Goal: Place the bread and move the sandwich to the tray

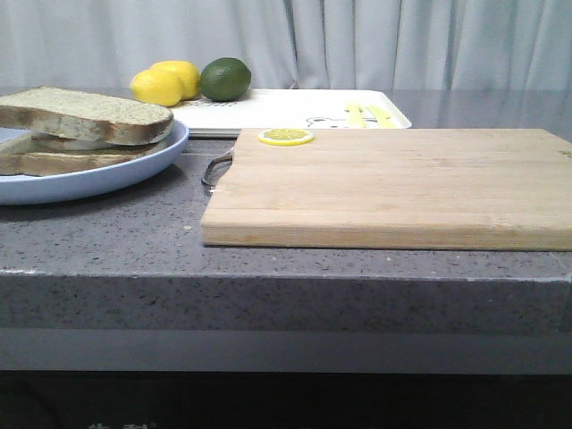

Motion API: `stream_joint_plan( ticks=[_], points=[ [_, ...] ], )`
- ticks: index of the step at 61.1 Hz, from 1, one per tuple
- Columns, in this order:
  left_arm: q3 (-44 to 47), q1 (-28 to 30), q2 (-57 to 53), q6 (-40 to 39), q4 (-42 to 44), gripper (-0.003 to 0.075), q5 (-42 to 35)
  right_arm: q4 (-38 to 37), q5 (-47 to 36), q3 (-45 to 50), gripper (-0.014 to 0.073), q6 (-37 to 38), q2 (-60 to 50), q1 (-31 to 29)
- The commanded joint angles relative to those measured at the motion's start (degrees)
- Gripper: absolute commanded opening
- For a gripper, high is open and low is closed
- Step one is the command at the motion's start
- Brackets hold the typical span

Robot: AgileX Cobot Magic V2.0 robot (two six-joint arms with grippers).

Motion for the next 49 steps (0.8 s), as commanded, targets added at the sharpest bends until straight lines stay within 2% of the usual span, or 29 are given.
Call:
stream_joint_plan(
  ticks=[1, 9, 15, 22, 40, 49],
  points=[
    [-3.6, -0.4, 1.5, 0.0, 1.6, 0.0493, -0.9, 0.9, -3.3, -1.2, 0.0402, 0.0, 0.1, -0.3],
    [-8.8, -0.4, 6.9, 0.0, 4.6, 0.0493, 6.7, 0.9, -3.3, -1.2, 0.0402, 0.0, 0.1, -0.3],
    [-13.7, -0.4, 13.8, 0.0, 6.5, 0.0493, 14.3, 0.9, -3.3, -1.2, 0.0402, 0.0, 0.1, -0.3],
    [-18.6, -0.1, 21.8, -0.2, 6.9, 0.0493, 19.7, 0.9, -3.3, -1.2, 0.0402, 0.0, 0.1, -0.3],
    [-27.3, 5.4, 37.4, -0.1, 3.6, 0.0493, 20.5, 0.9, -3.3, -1.2, 0.0402, 0.0, 0.1, -0.3],
    [-30.7, 7.6, 43.7, 3.7, -1.1, 0.0493, 20.5, 0.9, -3.3, -1.2, 0.0402, 0.0, 0.1, -0.3]
  ],
)
